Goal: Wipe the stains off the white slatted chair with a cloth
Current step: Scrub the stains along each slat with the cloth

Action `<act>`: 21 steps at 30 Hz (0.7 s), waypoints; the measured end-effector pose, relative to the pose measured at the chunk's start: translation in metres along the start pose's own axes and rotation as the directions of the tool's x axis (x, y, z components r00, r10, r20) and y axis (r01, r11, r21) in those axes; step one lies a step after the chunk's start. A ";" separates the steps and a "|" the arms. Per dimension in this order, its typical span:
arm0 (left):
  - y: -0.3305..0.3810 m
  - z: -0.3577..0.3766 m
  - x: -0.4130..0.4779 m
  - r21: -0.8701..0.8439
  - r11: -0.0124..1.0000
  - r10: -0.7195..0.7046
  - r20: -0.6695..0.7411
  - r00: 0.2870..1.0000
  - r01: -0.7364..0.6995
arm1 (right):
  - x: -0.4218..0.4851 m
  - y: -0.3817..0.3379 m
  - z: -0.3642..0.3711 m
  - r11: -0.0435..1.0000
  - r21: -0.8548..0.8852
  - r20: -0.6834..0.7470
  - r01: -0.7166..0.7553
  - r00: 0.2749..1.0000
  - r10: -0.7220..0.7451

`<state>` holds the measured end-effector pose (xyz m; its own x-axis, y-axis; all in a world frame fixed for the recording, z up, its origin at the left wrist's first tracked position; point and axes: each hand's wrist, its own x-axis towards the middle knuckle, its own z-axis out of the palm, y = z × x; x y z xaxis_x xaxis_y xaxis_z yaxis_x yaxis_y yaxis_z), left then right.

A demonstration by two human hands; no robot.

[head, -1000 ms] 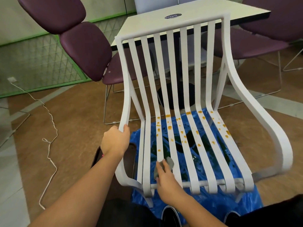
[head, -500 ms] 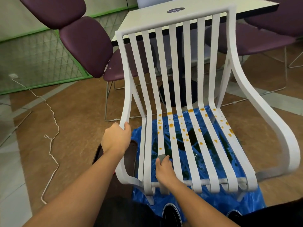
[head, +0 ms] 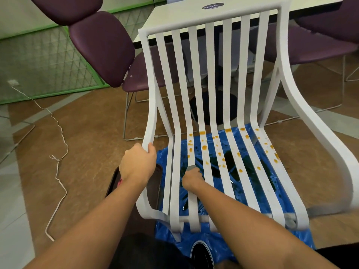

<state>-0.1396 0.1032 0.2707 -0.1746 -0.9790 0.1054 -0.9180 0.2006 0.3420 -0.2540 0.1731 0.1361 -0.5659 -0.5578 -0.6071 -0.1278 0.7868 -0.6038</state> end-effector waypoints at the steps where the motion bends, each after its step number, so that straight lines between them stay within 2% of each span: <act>1: 0.000 0.000 0.000 0.001 1.000 0.001 0.000 1.000 -0.001 | -0.002 0.000 0.002 1.000 -0.001 -0.015 -0.001 1.000 0.001; 5: -0.001 0.000 0.001 -0.009 1.000 0.005 0.007 1.000 -0.005 | -0.011 0.016 0.018 0.996 0.082 -0.075 0.021 0.997 -0.015; 14: 0.000 -0.001 0.000 0.024 0.999 0.024 0.012 1.000 -0.025 | -0.005 0.015 0.010 0.991 0.128 0.052 -0.041 0.998 0.035; 18: -0.002 0.002 0.001 0.042 0.999 0.030 0.008 1.000 -0.031 | 0.004 0.000 -0.004 1.000 -0.027 0.113 -0.010 0.994 0.013; 21: -0.002 0.003 0.003 0.063 0.997 0.033 0.008 0.999 -0.033 | 0.009 -0.015 -0.016 0.958 -0.285 0.217 0.020 0.975 0.044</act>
<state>-0.1392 0.0994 0.2671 -0.2076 -0.9721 0.1094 -0.9323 0.2304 0.2787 -0.2704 0.1612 0.1482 -0.3803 -0.5665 -0.7310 -0.3663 0.8181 -0.4434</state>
